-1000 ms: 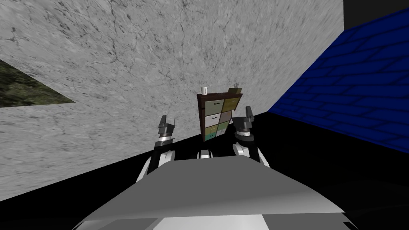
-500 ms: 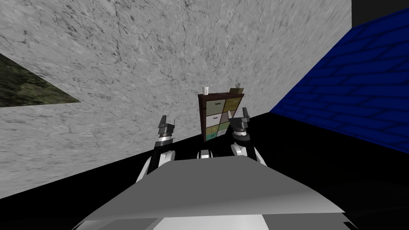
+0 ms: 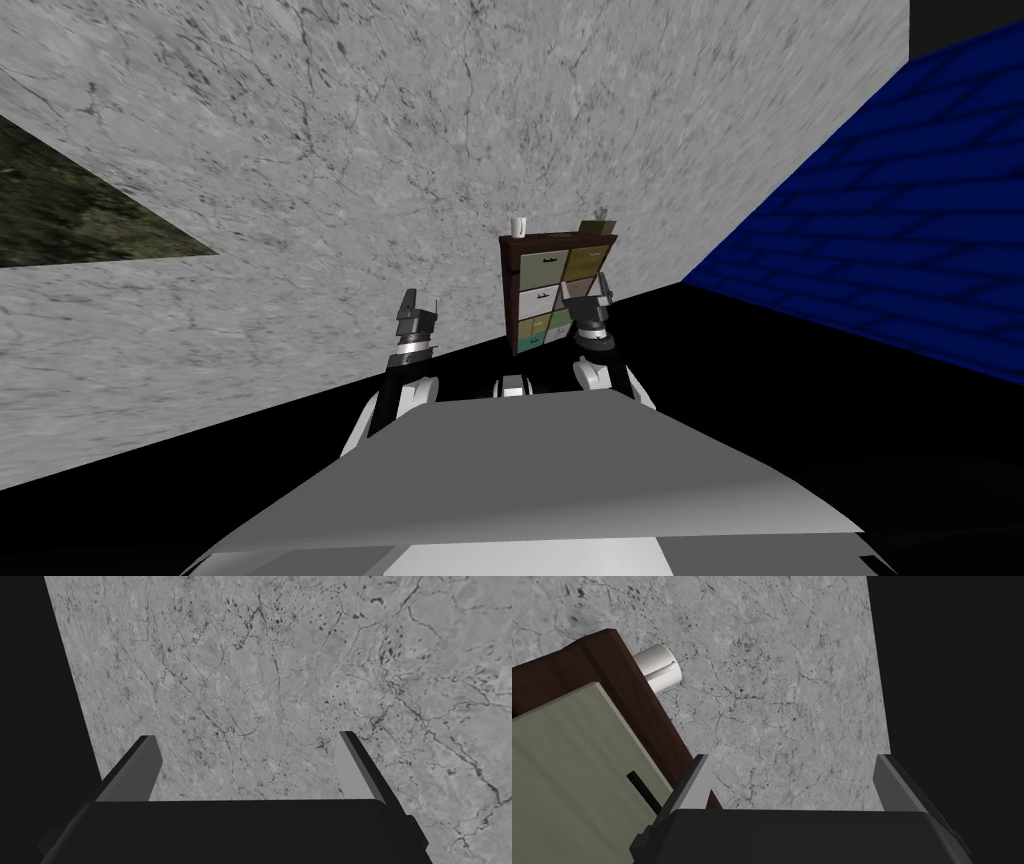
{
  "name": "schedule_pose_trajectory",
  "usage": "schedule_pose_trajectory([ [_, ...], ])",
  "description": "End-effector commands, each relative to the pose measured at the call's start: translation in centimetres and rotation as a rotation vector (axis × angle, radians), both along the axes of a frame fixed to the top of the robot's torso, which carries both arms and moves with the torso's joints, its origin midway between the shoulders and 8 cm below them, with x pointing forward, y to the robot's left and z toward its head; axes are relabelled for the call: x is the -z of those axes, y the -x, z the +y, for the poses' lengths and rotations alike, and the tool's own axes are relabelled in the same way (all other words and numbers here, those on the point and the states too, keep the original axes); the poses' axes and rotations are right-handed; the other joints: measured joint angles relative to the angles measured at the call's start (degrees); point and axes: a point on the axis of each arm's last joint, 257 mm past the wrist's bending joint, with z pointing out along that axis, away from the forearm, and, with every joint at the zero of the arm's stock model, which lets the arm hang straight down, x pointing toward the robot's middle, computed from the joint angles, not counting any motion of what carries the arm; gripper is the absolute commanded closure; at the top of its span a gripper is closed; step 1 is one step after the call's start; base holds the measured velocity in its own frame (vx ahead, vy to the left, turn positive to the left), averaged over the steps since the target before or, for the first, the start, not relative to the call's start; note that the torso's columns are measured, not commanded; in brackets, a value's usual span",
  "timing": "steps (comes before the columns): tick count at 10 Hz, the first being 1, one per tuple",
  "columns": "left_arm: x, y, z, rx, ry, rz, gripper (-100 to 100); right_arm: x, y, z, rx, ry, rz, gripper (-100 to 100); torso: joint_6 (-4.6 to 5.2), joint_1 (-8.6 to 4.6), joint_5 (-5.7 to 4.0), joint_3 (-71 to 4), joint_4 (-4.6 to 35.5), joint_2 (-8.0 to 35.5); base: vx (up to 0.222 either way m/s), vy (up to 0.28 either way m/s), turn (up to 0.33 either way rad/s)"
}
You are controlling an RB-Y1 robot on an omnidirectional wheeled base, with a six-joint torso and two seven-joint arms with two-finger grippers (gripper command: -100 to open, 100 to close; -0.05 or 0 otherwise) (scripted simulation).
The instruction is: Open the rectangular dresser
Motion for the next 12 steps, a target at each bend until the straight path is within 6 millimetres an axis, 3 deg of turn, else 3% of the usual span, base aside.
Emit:
schedule_pose_trajectory([
  [1,0.0,0.0,0.0,0.000,0.000,0.000,0,0.4,-0.2,0.3,-0.066,-0.051,0.017,-100,0.01,0.00,0.00,0.0,0.0,0.0,0.006,0.008,0.003],
  [12,0.0,0.0,0.0,0.000,0.000,0.000,0,3.8,-2.4,2.6,-0.404,-0.329,0.139,-100,-0.01,0.03,0.01,0.0,0.0,0.0,0.010,0.012,0.029],
])
